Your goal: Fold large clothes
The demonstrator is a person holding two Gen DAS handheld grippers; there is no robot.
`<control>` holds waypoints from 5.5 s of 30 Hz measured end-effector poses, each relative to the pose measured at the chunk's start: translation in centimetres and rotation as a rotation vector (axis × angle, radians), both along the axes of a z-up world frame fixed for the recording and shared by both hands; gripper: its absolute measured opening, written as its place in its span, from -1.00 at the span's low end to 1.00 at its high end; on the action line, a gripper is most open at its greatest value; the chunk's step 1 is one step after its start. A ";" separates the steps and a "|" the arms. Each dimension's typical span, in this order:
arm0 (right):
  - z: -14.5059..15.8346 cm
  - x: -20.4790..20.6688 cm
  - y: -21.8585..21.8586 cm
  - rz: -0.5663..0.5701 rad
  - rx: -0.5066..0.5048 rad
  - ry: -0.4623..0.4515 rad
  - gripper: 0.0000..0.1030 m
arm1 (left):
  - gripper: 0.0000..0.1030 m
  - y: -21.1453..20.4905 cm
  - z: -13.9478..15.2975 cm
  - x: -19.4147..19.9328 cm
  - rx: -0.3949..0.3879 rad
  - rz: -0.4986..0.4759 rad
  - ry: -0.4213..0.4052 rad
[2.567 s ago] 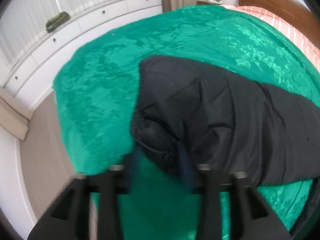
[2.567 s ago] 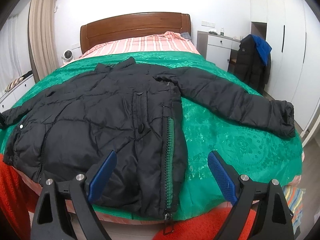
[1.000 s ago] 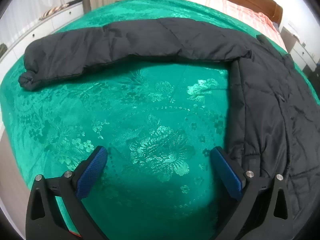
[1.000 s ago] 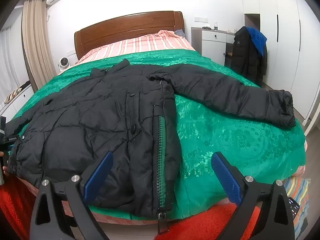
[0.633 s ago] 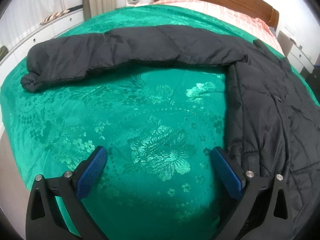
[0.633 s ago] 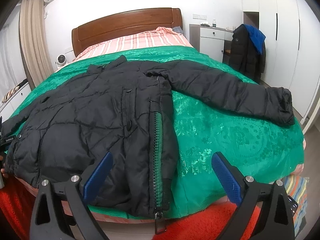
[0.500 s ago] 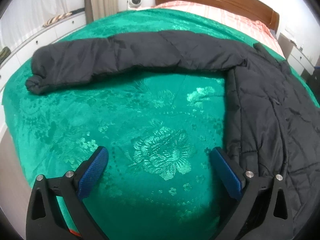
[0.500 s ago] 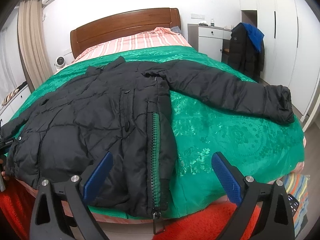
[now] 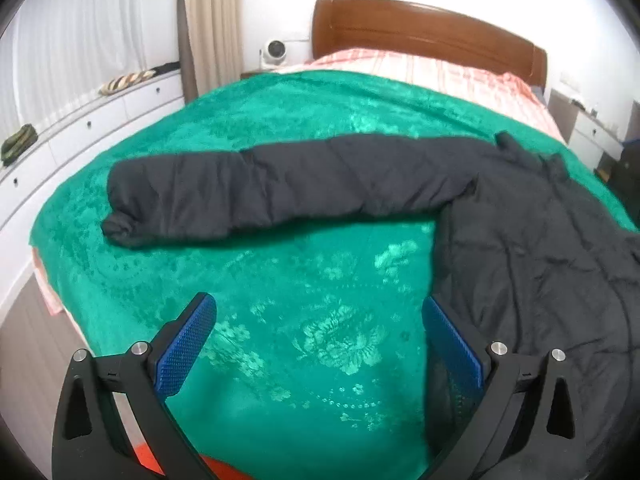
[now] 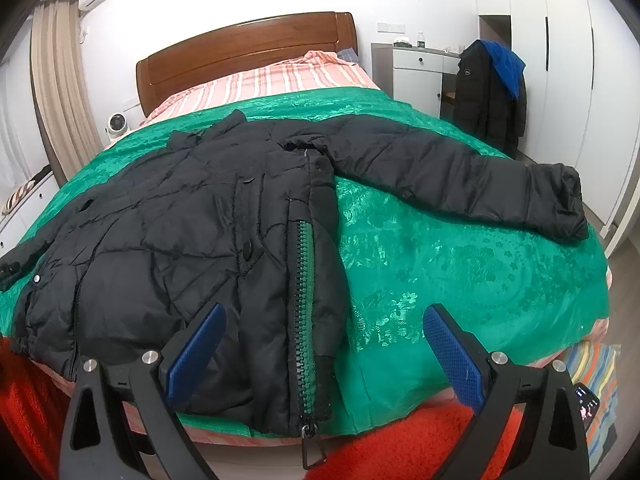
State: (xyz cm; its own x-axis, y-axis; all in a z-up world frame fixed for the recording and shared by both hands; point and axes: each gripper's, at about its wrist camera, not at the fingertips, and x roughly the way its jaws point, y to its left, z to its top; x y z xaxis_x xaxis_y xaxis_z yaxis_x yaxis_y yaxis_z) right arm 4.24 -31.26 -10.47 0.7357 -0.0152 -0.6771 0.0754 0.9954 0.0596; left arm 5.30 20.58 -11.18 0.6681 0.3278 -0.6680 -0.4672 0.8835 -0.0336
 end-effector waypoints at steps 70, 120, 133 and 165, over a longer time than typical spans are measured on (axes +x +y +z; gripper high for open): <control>4.3 14.3 21.1 0.520 0.186 -0.045 0.89 | 0.99 3.3 -2.4 -1.5 -0.097 0.113 -0.005; 1.5 4.9 10.9 0.318 -0.134 -0.242 0.90 | 0.99 2.2 -2.9 -0.8 -0.021 0.102 0.054; 1.8 4.6 10.9 0.323 -0.142 -0.249 0.90 | 0.99 2.2 -2.9 -0.8 -0.022 0.103 0.053; 1.2 4.7 12.0 0.353 -0.176 -0.220 0.90 | 0.99 14.7 -1.5 -1.2 -0.503 0.209 -0.126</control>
State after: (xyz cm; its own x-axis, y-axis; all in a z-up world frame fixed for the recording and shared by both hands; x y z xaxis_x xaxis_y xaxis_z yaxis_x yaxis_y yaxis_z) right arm 8.92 -19.25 -9.26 0.8426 0.1617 -0.5137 -0.2662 0.9542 -0.1363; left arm 4.12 35.31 -12.72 0.7082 0.1234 -0.6951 -0.5955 0.6334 -0.4942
